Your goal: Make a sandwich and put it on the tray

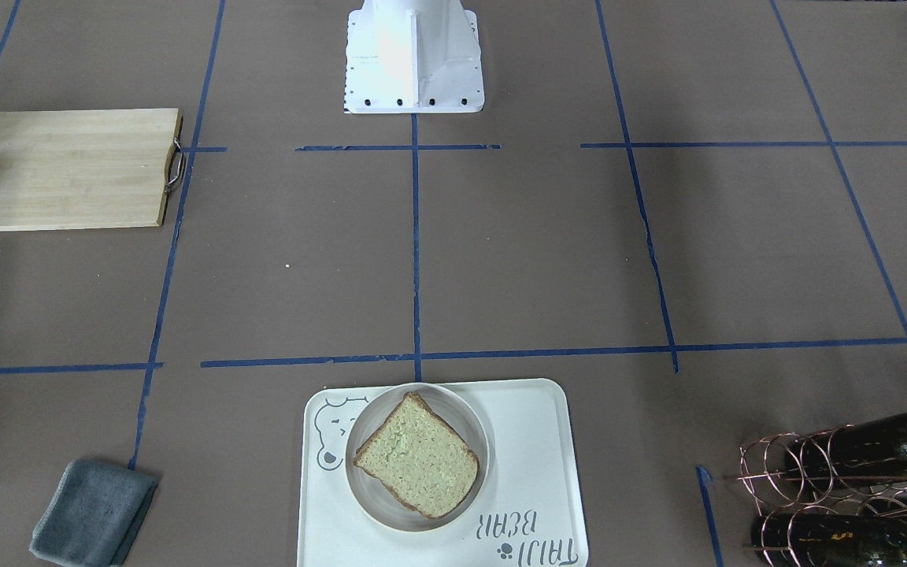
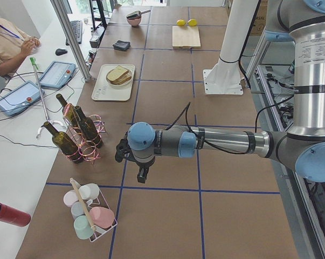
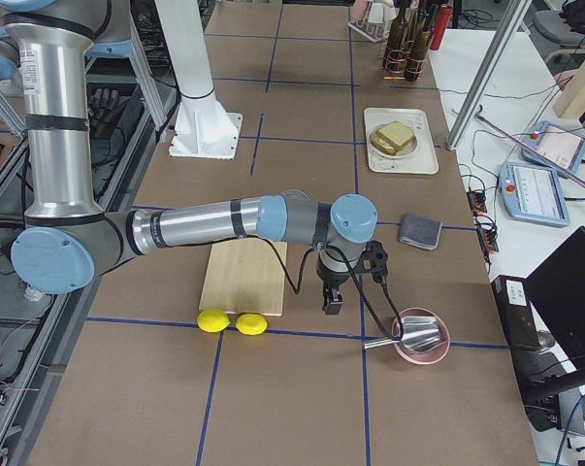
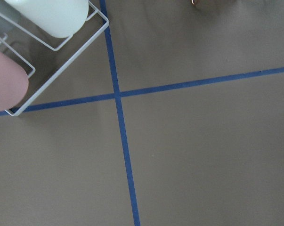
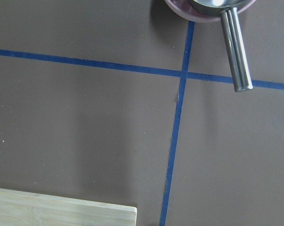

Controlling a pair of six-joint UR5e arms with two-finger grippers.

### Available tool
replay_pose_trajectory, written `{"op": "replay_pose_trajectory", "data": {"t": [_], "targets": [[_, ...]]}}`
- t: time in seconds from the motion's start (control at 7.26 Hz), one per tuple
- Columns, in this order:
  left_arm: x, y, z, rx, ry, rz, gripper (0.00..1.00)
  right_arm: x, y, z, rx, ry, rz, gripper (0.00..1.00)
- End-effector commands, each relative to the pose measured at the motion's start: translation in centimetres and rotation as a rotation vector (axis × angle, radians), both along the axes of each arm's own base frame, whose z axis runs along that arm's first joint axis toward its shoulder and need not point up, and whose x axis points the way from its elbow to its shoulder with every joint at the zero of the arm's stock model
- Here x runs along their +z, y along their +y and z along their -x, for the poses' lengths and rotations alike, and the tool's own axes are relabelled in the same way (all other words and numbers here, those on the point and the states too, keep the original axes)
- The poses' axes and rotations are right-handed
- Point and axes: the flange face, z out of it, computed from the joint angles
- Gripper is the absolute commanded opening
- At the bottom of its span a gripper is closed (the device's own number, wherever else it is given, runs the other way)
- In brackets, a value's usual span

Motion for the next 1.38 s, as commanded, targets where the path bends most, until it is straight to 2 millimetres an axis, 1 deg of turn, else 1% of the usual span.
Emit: {"op": "replay_pose_trajectory", "data": {"t": [0.0,0.14,0.28,0.41,0.69,0.83,0.96,1.1,1.24], "targets": [[0.4,-0.4,0.4,-0.002,-0.077,-0.019,1.0,0.0,-0.1,0.2,-0.002,0.0,0.001,1.0],[0.8,-0.6,0.3,0.0,-0.079,-0.002,1.0,0.0,-0.1,0.2,-0.002,-0.005,0.001,1.0],[1.3,-0.2,0.3,0.002,-0.078,0.043,1.0,0.0,0.0,0.2,-0.002,-0.008,0.002,1.0],[1.1,0.1,0.4,0.005,-0.079,0.122,1.0,0.0,0.0,0.2,-0.002,-0.008,0.002,1.0],[1.0,0.3,0.5,0.003,-0.08,0.135,1.0,0.1,0.0,0.2,-0.001,-0.008,0.005,1.0],[0.5,0.3,0.5,0.002,-0.082,0.125,1.0,0.0,0.0,0.2,-0.001,-0.008,0.004,1.0],[0.3,0.2,1.0,0.0,-0.14,0.107,1.0,0.0,0.0,0.3,-0.003,-0.006,0.002,1.0],[-0.4,0.4,1.3,-0.002,-0.174,0.101,1.0,0.0,0.0,0.3,-0.003,-0.008,0.002,1.0],[0.5,0.5,1.3,-0.001,-0.173,0.116,1.0,-0.1,0.0,0.4,-0.005,-0.008,0.001,1.0]]}}
